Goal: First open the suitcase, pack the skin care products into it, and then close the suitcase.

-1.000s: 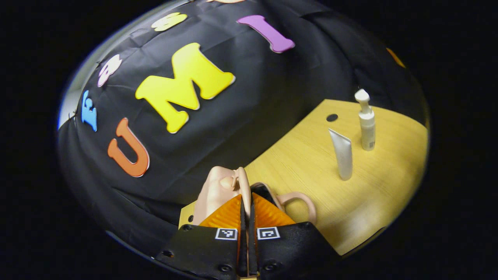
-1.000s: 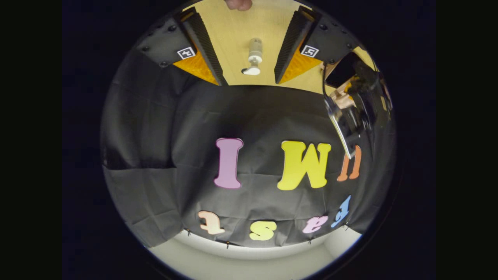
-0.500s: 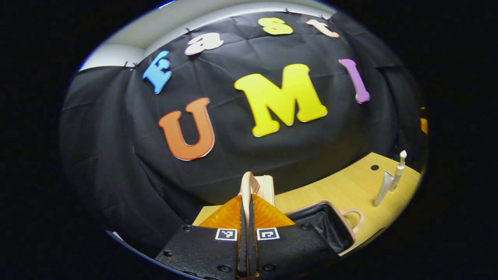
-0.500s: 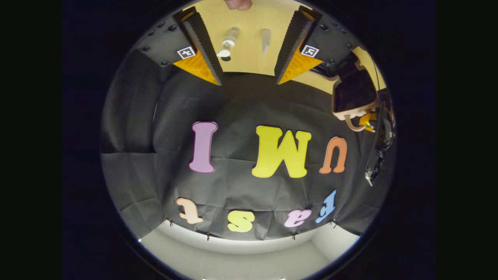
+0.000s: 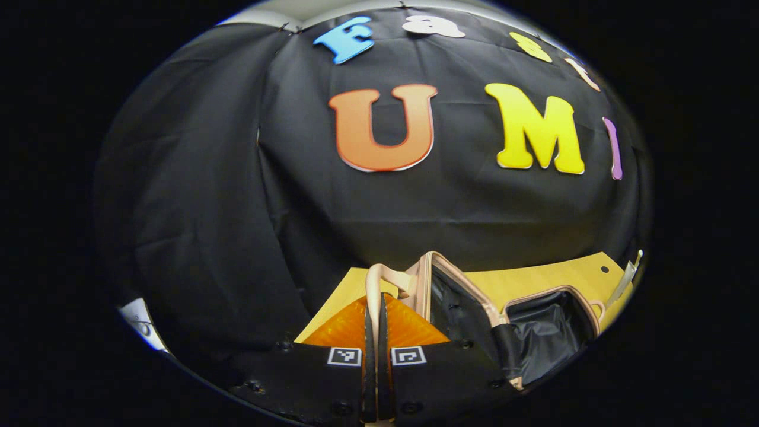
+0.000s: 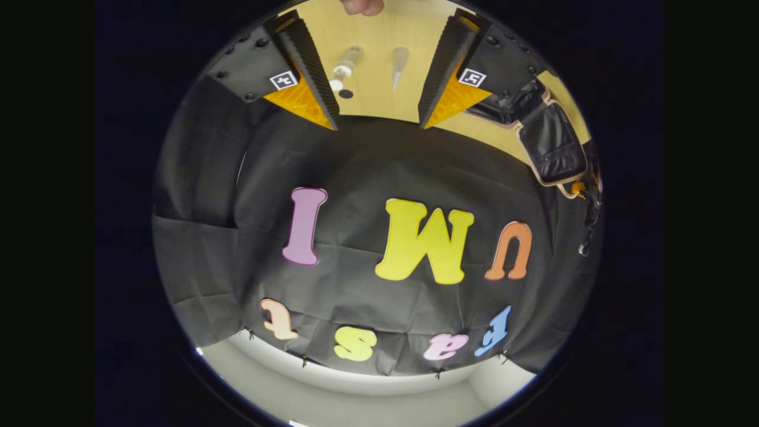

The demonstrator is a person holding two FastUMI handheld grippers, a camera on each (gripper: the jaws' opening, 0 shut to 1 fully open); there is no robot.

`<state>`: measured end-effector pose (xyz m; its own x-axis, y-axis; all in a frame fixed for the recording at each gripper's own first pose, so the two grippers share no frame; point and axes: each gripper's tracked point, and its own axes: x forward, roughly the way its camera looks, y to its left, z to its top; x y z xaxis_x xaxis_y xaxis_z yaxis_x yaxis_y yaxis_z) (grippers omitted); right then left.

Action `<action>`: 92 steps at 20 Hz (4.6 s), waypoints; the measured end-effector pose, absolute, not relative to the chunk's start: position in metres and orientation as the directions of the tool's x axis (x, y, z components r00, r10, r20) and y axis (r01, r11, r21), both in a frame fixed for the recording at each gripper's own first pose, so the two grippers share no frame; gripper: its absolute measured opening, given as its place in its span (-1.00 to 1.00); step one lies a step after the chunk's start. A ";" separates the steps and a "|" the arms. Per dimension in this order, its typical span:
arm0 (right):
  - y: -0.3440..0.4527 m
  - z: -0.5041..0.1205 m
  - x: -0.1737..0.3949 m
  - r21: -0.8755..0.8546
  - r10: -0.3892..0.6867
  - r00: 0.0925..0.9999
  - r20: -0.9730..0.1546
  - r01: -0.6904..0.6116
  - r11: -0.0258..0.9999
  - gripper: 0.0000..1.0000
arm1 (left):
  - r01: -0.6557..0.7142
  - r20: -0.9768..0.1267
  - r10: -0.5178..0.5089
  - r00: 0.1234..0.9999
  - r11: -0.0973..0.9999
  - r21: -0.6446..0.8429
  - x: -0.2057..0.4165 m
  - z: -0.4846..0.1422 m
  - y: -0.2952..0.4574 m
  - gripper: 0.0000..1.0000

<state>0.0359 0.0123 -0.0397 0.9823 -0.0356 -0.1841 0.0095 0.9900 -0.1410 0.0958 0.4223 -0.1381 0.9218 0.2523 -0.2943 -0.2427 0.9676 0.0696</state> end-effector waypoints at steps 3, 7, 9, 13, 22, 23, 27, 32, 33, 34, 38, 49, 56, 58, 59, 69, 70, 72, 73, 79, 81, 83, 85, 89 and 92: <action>0.026 -0.040 0.036 -0.157 -0.030 0.980 -0.196 -0.002 0.988 0.58 | -0.264 -0.392 0.249 0.886 0.964 0.016 0.100 -0.194 0.450 -0.91; 0.034 -0.040 0.044 -0.172 -0.038 0.980 -0.196 0.004 0.985 0.58 | -0.264 -0.490 0.202 0.848 0.963 -0.059 0.108 -0.255 0.459 -0.91; 0.036 -0.044 0.045 -0.174 -0.039 0.978 -0.205 0.003 0.985 0.58 | -0.287 -0.517 0.188 0.835 0.951 -0.117 0.109 -0.275 0.456 -0.91; 0.045 -0.053 0.046 -0.175 -0.017 0.975 -0.221 -0.022 0.984 0.59 | -0.307 -0.596 0.182 0.782 0.945 -0.114 0.097 -0.303 0.458 -0.90; 0.052 -0.051 0.055 -0.125 0.051 0.975 -0.214 -0.079 0.989 0.58 | -0.326 -0.534 0.297 0.791 0.945 0.043 0.090 -0.258 0.457 0.27; 0.048 -0.050 0.053 -0.119 0.048 0.977 -0.209 -0.074 0.990 0.58 | -0.317 -0.517 0.287 0.807 0.948 0.031 0.087 -0.241 0.449 0.60; 0.026 -0.048 0.045 -0.101 0.053 0.981 -0.187 -0.072 0.992 0.58 | -0.252 -0.398 0.274 0.875 0.962 0.106 0.078 -0.163 0.399 0.99; -0.014 -0.059 0.038 -0.062 0.039 0.982 -0.184 -0.051 0.997 0.58 | -0.251 -0.284 0.269 0.920 0.963 0.098 0.067 -0.087 0.292 0.98; -0.021 -0.062 0.038 -0.054 0.036 0.982 -0.186 -0.047 0.997 0.58 | -0.270 -0.255 0.286 0.923 0.958 0.096 0.067 -0.078 0.272 0.97; -0.028 -0.065 0.038 -0.049 0.034 0.981 -0.190 -0.044 0.998 0.58 | -0.273 -0.232 0.288 0.929 0.957 0.095 0.061 -0.070 0.249 0.98; -0.051 -0.083 0.035 0.002 0.021 0.975 -0.220 -0.021 1.000 0.58 | -0.180 -0.225 0.194 0.955 0.980 0.083 0.053 -0.071 0.145 0.98; -0.122 -0.117 0.013 -0.045 -0.041 0.960 -0.276 0.030 0.999 0.59 | 0.118 -0.292 -0.110 0.950 0.993 0.012 0.050 -0.132 -0.083 1.00; -0.166 -0.127 -0.006 -0.105 -0.087 0.948 -0.307 0.058 0.993 0.59 | 0.280 -0.377 -0.274 0.885 0.959 -0.042 0.060 -0.207 -0.183 1.00; -0.180 -0.138 -0.015 -0.122 -0.106 0.935 -0.339 0.068 0.990 0.59 | 0.275 -0.396 -0.264 0.879 0.961 -0.032 0.077 -0.232 -0.192 1.00; -0.186 -0.142 -0.020 -0.124 -0.112 0.928 -0.356 0.072 0.990 0.59 | 0.270 -0.408 -0.253 0.877 0.963 -0.016 0.087 -0.247 -0.194 1.00; -0.206 -0.161 -0.022 -0.106 -0.132 0.898 -0.421 0.096 0.990 0.58 | 0.285 -0.492 -0.239 0.837 0.958 0.019 0.150 -0.323 -0.216 1.00; -0.207 -0.164 -0.021 -0.100 -0.133 0.895 -0.426 0.099 0.990 0.58 | 0.295 -0.494 -0.251 0.832 0.956 0.010 0.153 -0.327 -0.220 0.99; -0.206 -0.167 -0.019 -0.092 -0.131 0.892 -0.432 0.100 0.991 0.56 | 0.286 -0.530 -0.243 0.813 0.958 0.000 0.157 -0.340 -0.221 0.79; -0.207 -0.168 -0.018 -0.093 -0.130 0.892 -0.432 0.099 0.991 0.58 | 0.274 -0.546 -0.230 0.806 0.962 -0.001 0.159 -0.345 -0.217 0.72; -0.212 -0.171 -0.006 -0.089 -0.135 0.890 -0.436 0.107 0.990 0.56 | 0.288 -0.573 -0.240 0.784 0.958 -0.006 0.170 -0.349 -0.224 0.26; -0.210 -0.178 0.001 -0.091 -0.119 0.891 -0.438 0.087 0.992 0.58 | 0.300 -0.585 -0.253 0.770 0.954 -0.018 0.169 -0.349 -0.225 0.00; -0.203 -0.194 0.009 -0.084 -0.079 0.891 -0.446 0.046 0.995 0.60 | 0.296 -0.587 -0.259 0.767 0.955 -0.034 0.162 -0.340 -0.221 -0.04; -0.191 -0.213 0.019 -0.051 -0.022 0.886 -0.463 -0.002 0.999 0.59 | 0.294 -0.571 -0.263 0.778 0.955 -0.040 0.152 -0.318 -0.213 -0.05; -0.157 -0.259 0.046 0.038 0.087 0.853 -0.515 -0.079 0.996 0.59 | 0.269 -0.545 -0.244 0.802 0.963 -0.034 0.122 -0.267 -0.184 -0.06; -0.136 -0.286 0.072 0.069 0.136 0.839 -0.527 -0.117 0.991 0.58 | 0.231 -0.534 -0.210 0.819 0.972 -0.028 0.094 -0.232 -0.156 -0.06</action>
<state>0.0721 -0.1358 -0.2863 0.8389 0.1362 -0.5269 -0.1174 0.9907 0.0692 0.0942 -0.1561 -0.2322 0.8187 -0.2105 -0.5342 0.2315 0.9724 -0.0284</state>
